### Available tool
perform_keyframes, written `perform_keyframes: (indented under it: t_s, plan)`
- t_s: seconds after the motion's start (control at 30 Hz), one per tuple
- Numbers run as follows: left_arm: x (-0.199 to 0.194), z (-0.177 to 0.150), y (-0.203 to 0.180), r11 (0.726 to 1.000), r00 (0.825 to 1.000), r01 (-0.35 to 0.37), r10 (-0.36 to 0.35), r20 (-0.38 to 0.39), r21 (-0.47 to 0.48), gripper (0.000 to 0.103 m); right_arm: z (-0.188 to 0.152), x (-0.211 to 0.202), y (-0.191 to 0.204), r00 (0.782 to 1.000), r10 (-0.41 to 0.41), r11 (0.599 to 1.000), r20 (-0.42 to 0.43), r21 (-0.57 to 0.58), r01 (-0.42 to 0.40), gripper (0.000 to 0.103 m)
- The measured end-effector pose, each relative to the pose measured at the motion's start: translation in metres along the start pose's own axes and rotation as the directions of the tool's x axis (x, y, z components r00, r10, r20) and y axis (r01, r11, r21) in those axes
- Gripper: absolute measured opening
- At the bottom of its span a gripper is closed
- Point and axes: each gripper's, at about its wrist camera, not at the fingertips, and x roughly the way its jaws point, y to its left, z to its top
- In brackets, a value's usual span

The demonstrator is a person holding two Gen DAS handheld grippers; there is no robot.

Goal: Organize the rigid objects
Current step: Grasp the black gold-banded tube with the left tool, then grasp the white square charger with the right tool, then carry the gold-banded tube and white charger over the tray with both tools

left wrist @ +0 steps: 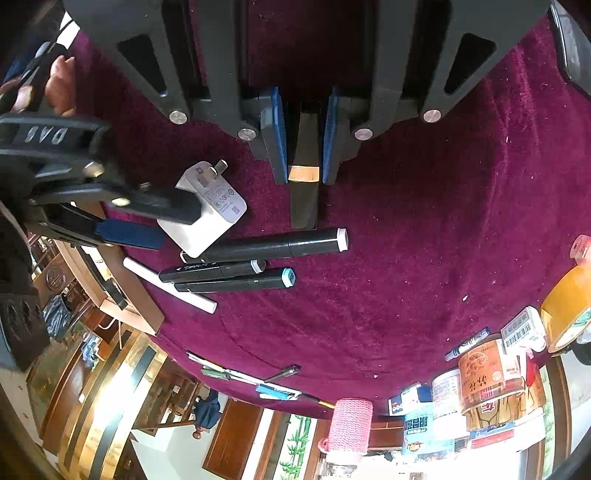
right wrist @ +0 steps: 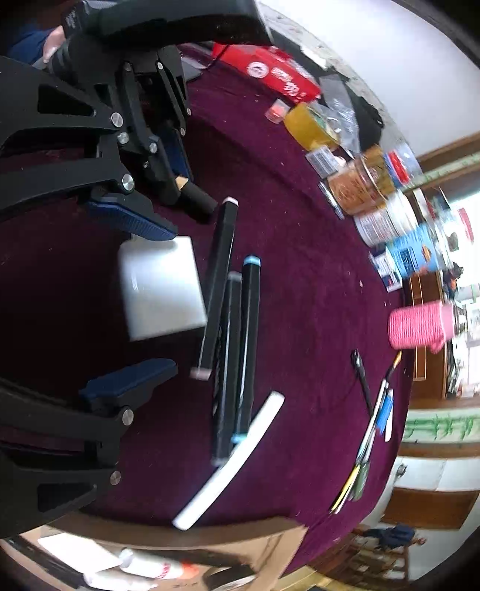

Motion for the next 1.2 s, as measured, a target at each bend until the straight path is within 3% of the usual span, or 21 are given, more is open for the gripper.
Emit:
perform_keyframes:
  t_s: [0.13,0.2,0.43,0.63,0.97,1.2]
  plan:
    - [0.0,-0.001,-0.002,1.0,1.0,-0.009,0.009,0.004,0.012,0.015,0.001,0.017,0.013,0.996,-0.08,0.995,-0.037,-0.059,0.078,0.064]
    - [0.0,-0.001,-0.002,1.0,1.0,-0.009,0.009,0.004,0.013,0.015,-0.001,0.017,0.008,0.998,-0.05,0.998,-0.033,-0.029,0.049,0.053]
    - [-0.001,-0.001,-0.002,1.0,1.0,-0.005,0.005,0.01,0.013,0.015,-0.019,0.004,-0.004,1.0,0.025,0.996,0.018,0.079,-0.027,0.053]
    - [-0.012,0.0,-0.006,0.999,0.998,0.005,-0.006,0.059,0.032,0.015,-0.035,-0.021,-0.014,0.992,0.079,0.985,0.097,0.148,-0.093,0.053]
    - [-0.026,-0.001,-0.022,0.996,0.989,-0.062,0.052,0.138,0.068,0.015,-0.048,-0.054,-0.038,0.985,0.05,0.974,0.168,0.209,-0.085,0.053]
    - [-0.044,-0.002,-0.049,0.996,0.988,-0.033,0.02,0.152,0.081,0.015,-0.057,-0.072,-0.056,0.978,0.025,0.967,0.208,0.241,-0.076,0.053]
